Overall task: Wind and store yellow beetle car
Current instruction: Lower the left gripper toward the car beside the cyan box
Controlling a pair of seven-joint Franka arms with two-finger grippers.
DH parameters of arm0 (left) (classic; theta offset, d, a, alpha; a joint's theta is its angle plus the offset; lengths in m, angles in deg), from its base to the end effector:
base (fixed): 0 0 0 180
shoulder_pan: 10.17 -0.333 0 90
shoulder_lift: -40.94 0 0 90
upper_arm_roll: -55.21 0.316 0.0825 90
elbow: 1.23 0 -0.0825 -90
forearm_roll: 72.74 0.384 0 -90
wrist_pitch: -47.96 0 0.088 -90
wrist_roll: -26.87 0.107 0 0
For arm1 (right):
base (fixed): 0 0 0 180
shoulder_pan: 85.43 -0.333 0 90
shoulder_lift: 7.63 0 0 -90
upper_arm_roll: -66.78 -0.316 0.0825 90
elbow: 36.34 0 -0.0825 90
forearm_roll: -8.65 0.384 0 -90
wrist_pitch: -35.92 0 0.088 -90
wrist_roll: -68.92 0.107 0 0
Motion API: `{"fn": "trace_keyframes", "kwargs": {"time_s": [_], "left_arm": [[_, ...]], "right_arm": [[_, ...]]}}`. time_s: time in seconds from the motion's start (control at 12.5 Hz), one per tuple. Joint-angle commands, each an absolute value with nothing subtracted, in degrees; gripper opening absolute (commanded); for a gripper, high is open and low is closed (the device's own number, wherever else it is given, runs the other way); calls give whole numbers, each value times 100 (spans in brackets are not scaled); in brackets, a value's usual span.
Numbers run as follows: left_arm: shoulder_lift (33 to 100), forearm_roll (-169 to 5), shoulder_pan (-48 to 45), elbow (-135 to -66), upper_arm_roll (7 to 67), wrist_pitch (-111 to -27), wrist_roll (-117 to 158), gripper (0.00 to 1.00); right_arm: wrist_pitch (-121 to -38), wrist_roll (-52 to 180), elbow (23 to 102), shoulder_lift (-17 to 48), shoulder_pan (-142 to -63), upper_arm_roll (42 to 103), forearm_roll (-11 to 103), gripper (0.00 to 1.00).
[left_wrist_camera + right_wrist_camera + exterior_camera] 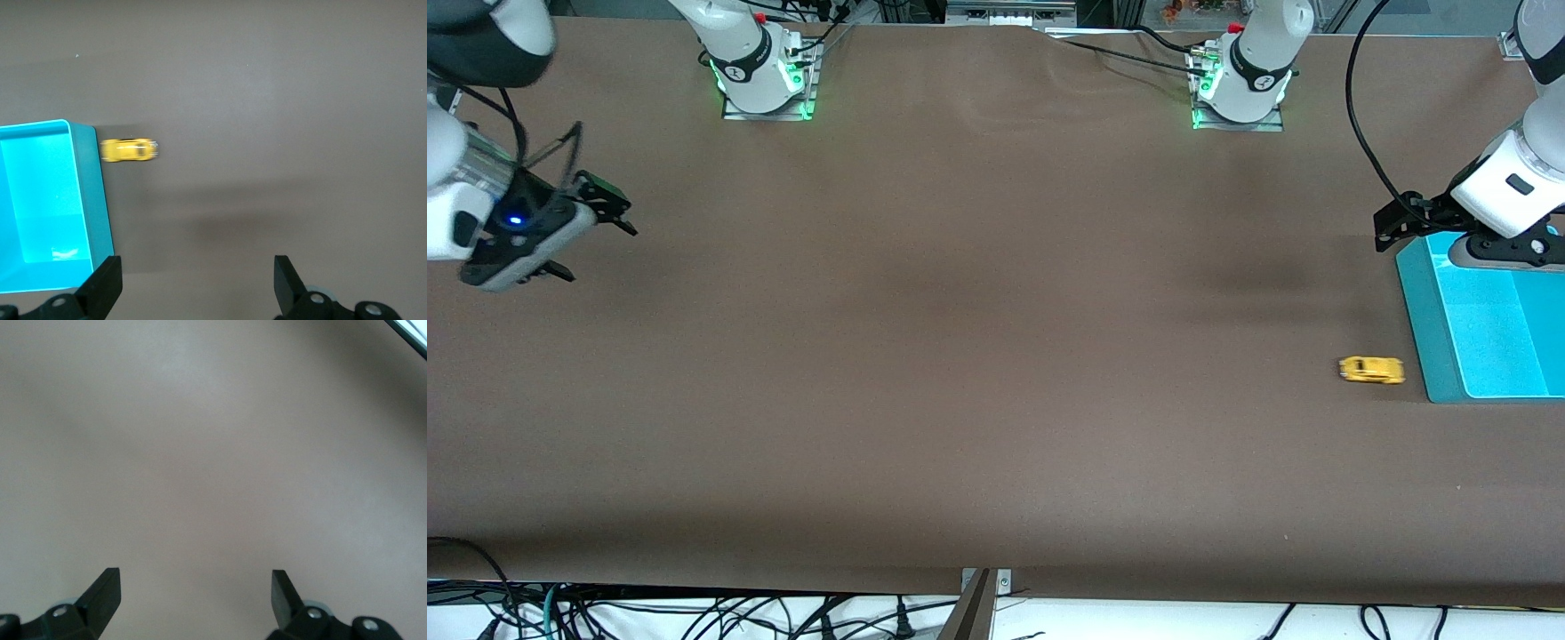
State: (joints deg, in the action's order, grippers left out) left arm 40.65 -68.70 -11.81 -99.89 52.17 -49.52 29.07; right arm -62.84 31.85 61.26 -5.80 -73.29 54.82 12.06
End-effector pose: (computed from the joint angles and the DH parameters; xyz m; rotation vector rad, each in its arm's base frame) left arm 0.5592 -0.0071 0.5670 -3.0695 0.1114 0.0246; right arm 0.5715 0.0022 0.5572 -2.9226 -0.9594 -0.0161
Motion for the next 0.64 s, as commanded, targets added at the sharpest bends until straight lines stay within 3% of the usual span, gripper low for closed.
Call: {"fn": "trace_keyframes", "kwargs": {"time_s": [0.0,0.24,0.56], "left_arm": [[4094,-6887,-1219,-9853,5187,-4820,2863,100],[4129,-6896,-1219,-9844,5187,-4828,2872,100],[4472,-6808,-1167,-9660,5178,-4820,2925,100]], "right_arm": [[-6015,4093,6034,-841,-7480,5728,1349,100],[-5664,5209,5920,-1061,-7935,6079,1287,100],[-5286,5968,5788,-1202,-8042,6054,1269,100]]}}
